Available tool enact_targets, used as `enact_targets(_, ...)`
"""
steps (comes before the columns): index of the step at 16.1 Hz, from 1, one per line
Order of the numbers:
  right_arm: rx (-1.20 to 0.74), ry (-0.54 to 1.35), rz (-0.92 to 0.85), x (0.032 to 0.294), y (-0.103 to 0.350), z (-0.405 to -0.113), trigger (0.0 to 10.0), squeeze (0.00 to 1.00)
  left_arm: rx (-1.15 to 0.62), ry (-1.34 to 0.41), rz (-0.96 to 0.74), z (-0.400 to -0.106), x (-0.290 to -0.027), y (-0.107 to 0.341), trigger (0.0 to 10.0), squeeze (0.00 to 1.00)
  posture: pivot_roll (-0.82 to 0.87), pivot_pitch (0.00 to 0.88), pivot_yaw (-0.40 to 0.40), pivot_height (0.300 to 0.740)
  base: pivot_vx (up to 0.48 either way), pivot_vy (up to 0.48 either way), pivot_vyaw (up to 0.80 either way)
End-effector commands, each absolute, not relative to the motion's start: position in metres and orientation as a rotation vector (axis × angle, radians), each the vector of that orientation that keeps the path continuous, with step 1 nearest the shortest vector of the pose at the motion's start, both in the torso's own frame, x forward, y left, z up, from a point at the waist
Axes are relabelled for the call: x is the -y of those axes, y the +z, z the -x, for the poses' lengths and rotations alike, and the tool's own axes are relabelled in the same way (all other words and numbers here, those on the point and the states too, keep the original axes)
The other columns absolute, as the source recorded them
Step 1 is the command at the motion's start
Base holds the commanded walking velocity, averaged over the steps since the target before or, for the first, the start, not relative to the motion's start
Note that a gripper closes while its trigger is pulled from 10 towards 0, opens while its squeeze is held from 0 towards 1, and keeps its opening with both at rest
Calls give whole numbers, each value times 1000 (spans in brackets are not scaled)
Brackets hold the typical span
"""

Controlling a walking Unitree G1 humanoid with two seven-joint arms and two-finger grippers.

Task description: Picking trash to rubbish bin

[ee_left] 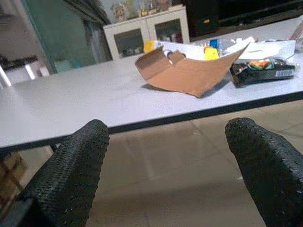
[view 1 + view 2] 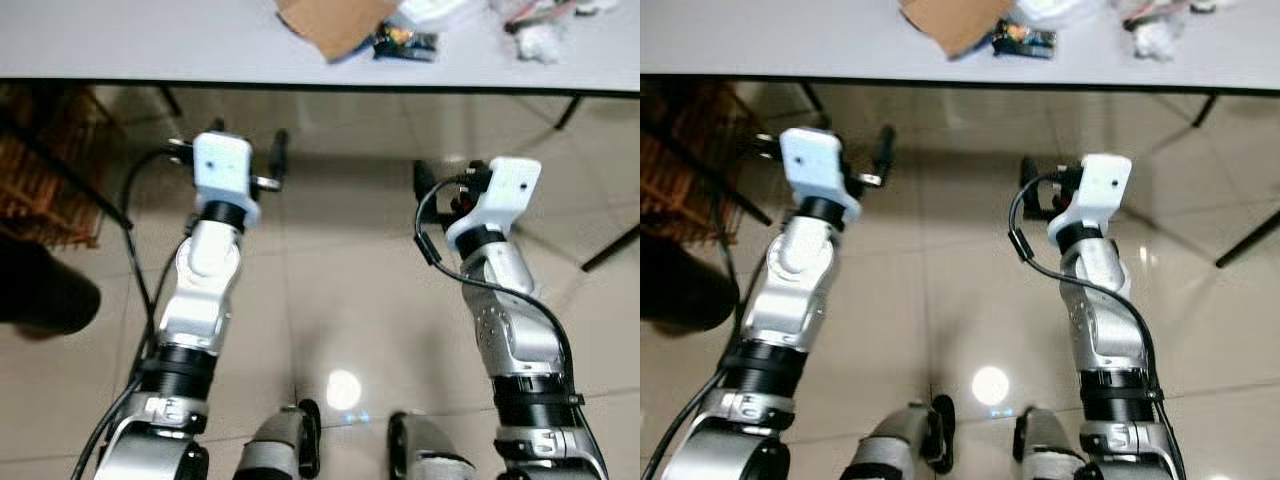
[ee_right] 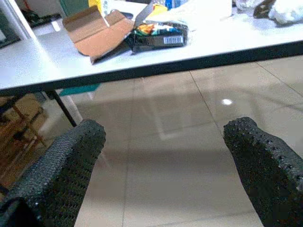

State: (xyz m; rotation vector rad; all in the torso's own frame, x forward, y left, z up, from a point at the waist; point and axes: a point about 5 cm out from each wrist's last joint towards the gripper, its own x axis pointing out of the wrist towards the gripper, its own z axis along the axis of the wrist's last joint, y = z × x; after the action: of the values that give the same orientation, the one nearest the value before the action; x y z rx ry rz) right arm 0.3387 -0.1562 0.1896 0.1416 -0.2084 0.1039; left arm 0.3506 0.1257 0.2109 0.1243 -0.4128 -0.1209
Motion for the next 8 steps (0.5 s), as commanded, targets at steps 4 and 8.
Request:
enact_targets(4,201,87,-146,159,187,-338,10000,0,397,-144,-126,-351,-116,206,10000,0,91,304,105,740,346,0,0)
enact_targets(8,203,87,-147,159,187,-338,10000,0,397,-150,-130,-351,-114,207,10000,0,90,302,106,740,354,0,0)
